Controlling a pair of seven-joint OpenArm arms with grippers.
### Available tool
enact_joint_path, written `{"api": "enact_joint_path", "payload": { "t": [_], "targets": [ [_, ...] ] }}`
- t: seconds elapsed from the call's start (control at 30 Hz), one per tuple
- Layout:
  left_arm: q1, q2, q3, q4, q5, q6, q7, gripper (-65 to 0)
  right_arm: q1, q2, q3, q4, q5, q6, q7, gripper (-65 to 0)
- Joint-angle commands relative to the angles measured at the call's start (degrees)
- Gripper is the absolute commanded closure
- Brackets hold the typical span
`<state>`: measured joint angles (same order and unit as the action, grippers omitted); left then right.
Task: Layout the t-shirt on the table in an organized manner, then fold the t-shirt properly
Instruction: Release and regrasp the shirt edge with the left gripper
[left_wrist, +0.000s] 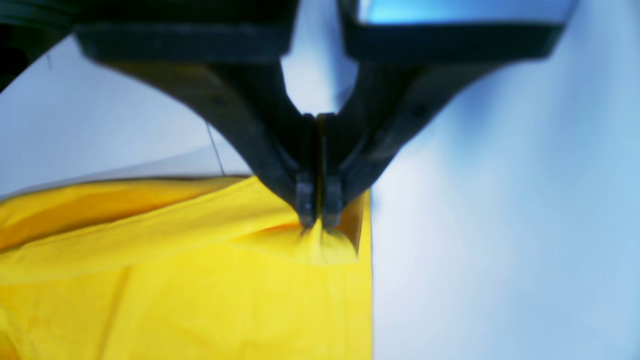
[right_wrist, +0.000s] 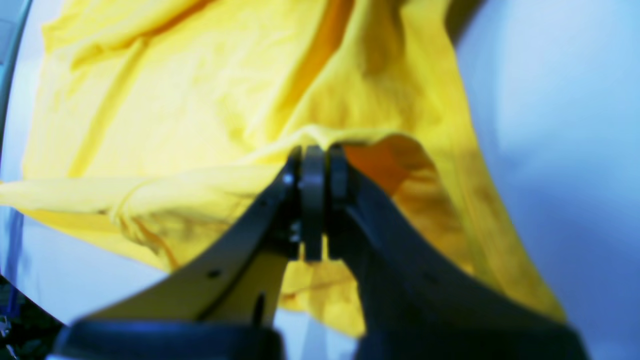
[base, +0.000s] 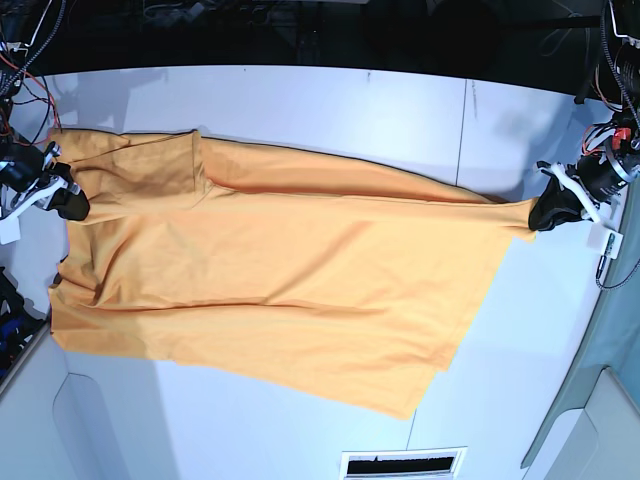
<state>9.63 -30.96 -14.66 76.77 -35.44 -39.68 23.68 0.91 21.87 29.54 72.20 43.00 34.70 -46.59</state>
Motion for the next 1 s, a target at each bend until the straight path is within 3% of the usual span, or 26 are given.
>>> {"api": "enact_joint_path", "payload": {
  "t": [0.0,0.07,0.1,0.17,0.23,0.5,0.63,0.7,0.83,0.97],
  "targets": [
    [-1.2,-1.0,-0.3,0.8,-0.7,-0.3,-1.7,-3.3,0.6,1.1,0.3,0.5,0.5,0.1,1.6,0.0],
    [-2.2,-1.1,-0.3,0.8,-0.7,-0.3,-1.6,-3.4,0.5,1.1,0.3,0.5,0.5,0.0,1.6,0.0],
    [-2.9,-1.1,-0.3,0.8,-0.7,-0.3,-1.6,-3.4,0.5,1.1,0.3,0.5,0.5,0.0,1.6,-3.9],
    [-4.4,-1.1,-0.3,0.8,-0.7,-0.3,-1.6,-3.4,0.5,1.1,0.3,0.5,0.5,-0.5,1.5,-17.9],
    [-5.8,-1.1,-0.3,0.8,-0.7,-0.3,-1.6,-3.4,0.4,1.1,0.3,0.5,0.5,-0.4,0.6,-26.4],
    [-10.3,4.2,0.2,0.7,1.8,-0.3,-1.7,-3.3,0.3,1.1,0.3,0.5,1.1,-0.5,0.0,-27.4],
    [-12.7,6.2,4.6,0.1,8.1,-0.3,-5.4,-3.3,0.3,1.1,0.3,0.5,1.1,-0.5,-0.6,-27.4],
    [-14.6,6.5,7.9,-1.3,12.7,2.7,-8.6,-3.3,0.2,1.1,0.3,0.5,1.1,-0.4,-1.2,-27.4],
    [-19.9,6.5,14.0,-7.7,20.1,12.0,-13.0,-3.4,0.2,1.1,0.3,0.5,1.1,-0.4,-2.1,-27.4],
    [-25.5,6.5,16.5,-15.7,21.7,17.6,-13.2,-4.8,0.2,1.1,0.3,0.5,1.1,-0.5,-2.7,-27.4]
  ]
}}
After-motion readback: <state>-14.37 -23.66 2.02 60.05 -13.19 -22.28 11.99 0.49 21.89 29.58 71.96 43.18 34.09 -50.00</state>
